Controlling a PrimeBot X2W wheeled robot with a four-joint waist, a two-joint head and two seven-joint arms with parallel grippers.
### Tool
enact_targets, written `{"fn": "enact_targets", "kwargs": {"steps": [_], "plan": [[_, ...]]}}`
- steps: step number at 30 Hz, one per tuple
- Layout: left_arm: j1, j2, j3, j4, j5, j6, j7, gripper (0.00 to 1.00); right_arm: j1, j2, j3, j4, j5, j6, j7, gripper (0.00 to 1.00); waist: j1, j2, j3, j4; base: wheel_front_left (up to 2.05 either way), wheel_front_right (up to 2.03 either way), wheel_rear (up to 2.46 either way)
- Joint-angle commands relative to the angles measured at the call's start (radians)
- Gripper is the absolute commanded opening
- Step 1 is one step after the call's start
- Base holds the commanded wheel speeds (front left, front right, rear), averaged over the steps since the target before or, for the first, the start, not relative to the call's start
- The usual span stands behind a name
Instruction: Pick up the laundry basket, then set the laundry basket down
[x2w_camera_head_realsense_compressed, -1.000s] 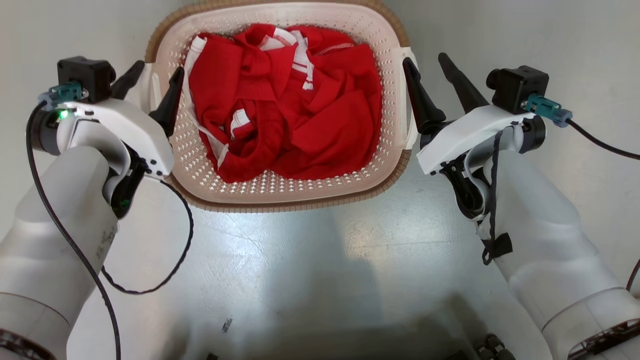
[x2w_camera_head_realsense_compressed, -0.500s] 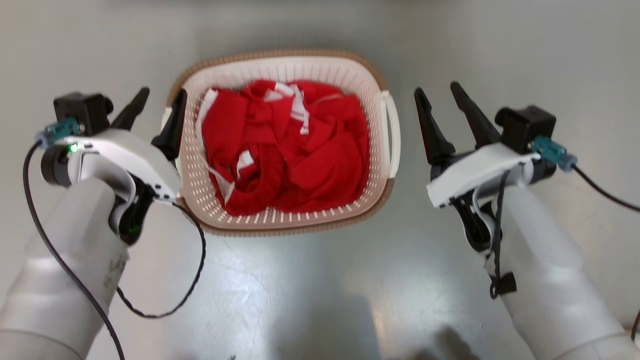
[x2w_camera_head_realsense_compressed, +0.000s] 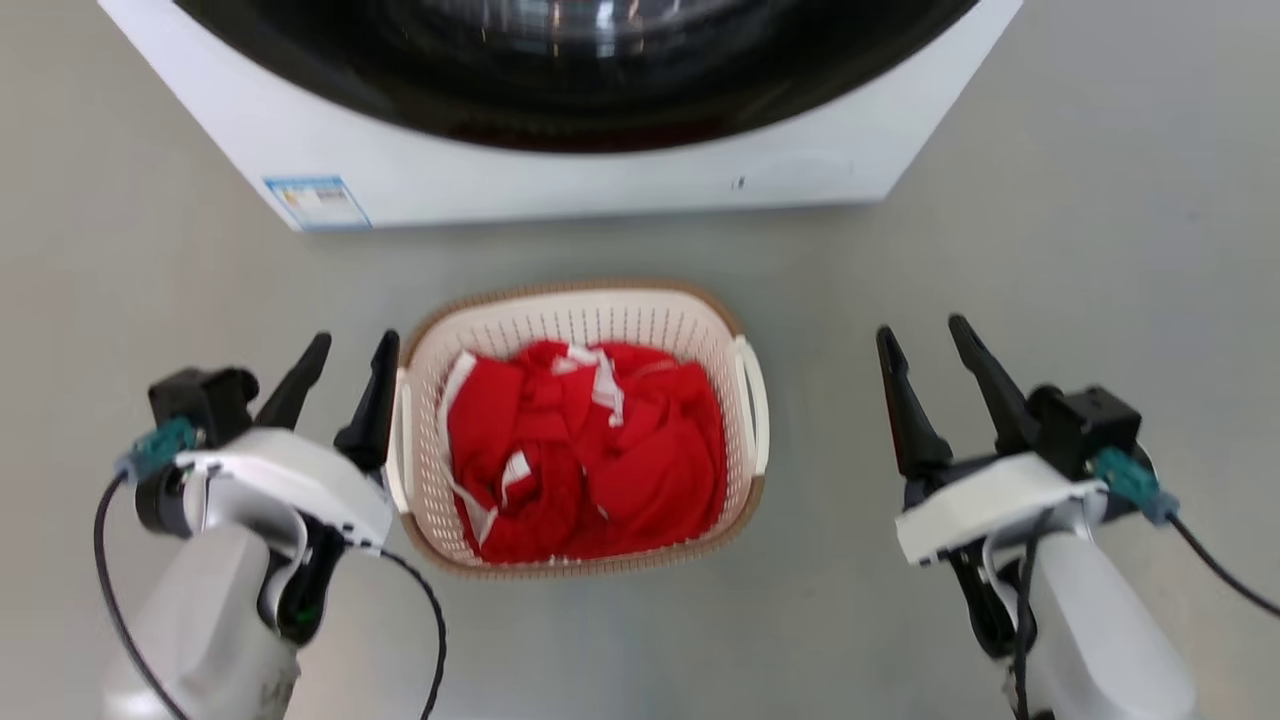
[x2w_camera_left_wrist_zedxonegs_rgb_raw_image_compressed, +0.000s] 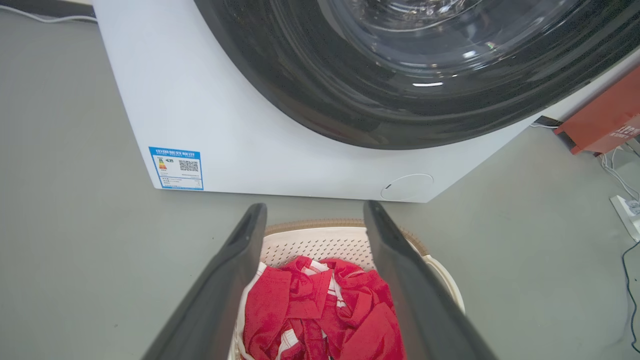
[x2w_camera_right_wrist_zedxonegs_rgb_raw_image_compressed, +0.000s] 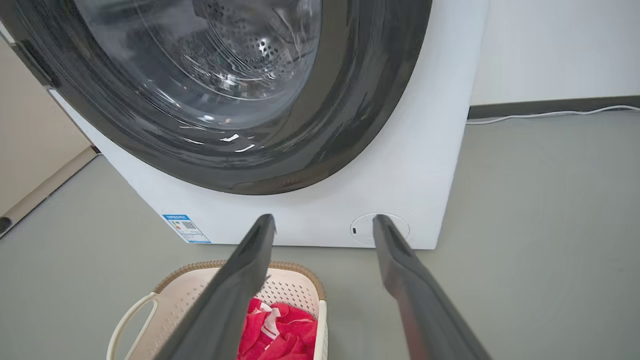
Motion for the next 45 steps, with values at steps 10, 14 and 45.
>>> {"fn": "enact_targets", "kwargs": {"steps": [10, 14, 45], "plan": [[0.212, -0.037, 0.205, -0.165, 0.093, 0.018, -0.004, 1.00, 0.184, 0.010, -0.035, -0.132, -0.021, -0.002, -0.010, 1.00, 0.0000, 0.0000, -0.213, 0.002, 0.00, 0.00, 0.00], [0.268, -0.070, 0.250, -0.207, 0.129, 0.016, -0.004, 1.00, 0.228, 0.010, -0.048, -0.153, -0.027, -0.002, -0.010, 1.00, 0.0000, 0.0000, -0.252, 0.012, 0.00, 0.00, 0.00], [0.533, -0.210, 0.415, -0.360, 0.296, 0.000, -0.004, 1.00, 0.440, 0.010, -0.087, -0.204, -0.070, -0.002, -0.010, 1.00, 0.0000, 0.0000, -0.449, -0.014, 0.00, 0.00, 0.00]]}}
